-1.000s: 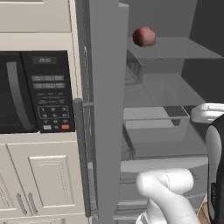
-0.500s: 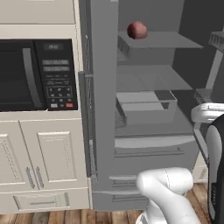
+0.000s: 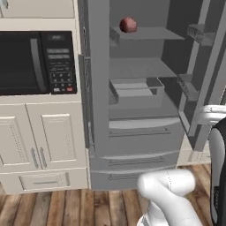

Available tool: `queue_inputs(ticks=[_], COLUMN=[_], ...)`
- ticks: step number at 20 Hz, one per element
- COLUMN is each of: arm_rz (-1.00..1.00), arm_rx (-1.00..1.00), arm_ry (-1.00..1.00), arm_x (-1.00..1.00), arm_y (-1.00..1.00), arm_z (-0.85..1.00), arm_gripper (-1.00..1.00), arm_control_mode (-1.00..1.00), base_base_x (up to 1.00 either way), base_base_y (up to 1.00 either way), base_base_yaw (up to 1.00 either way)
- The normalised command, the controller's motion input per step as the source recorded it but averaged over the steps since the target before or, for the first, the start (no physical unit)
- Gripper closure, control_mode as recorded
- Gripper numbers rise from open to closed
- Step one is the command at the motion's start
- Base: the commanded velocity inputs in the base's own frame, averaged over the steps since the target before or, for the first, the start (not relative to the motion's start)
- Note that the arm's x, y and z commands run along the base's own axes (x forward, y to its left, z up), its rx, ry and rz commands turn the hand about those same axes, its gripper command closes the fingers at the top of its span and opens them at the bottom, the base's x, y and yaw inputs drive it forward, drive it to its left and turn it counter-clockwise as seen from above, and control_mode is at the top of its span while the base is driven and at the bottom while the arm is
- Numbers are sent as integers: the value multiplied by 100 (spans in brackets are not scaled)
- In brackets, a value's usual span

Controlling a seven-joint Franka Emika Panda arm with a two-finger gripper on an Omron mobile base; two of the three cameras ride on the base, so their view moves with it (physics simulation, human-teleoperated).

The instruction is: Pick the egg and butter from the fridge and place them by the bowl for mixing.

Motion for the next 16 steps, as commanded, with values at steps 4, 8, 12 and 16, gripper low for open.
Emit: queue_inputs(ticks=[4, 8, 12, 16], arm_rz=[0, 0, 0, 0], arm_rx=[0, 0, 0, 0], arm_ry=[0, 0, 0, 0], arm_x=[0, 0, 0, 0], arm_y=[0, 0, 0, 0], arm_z=[0, 0, 0, 0], arm_gripper=[100, 100, 100, 100], arm_control_mode=[100, 100, 100, 100], base_base_x=[-32, 0, 0, 1], base_base_y=[-46, -42, -35, -21], base_base_yaw=[-20, -17, -21, -44])
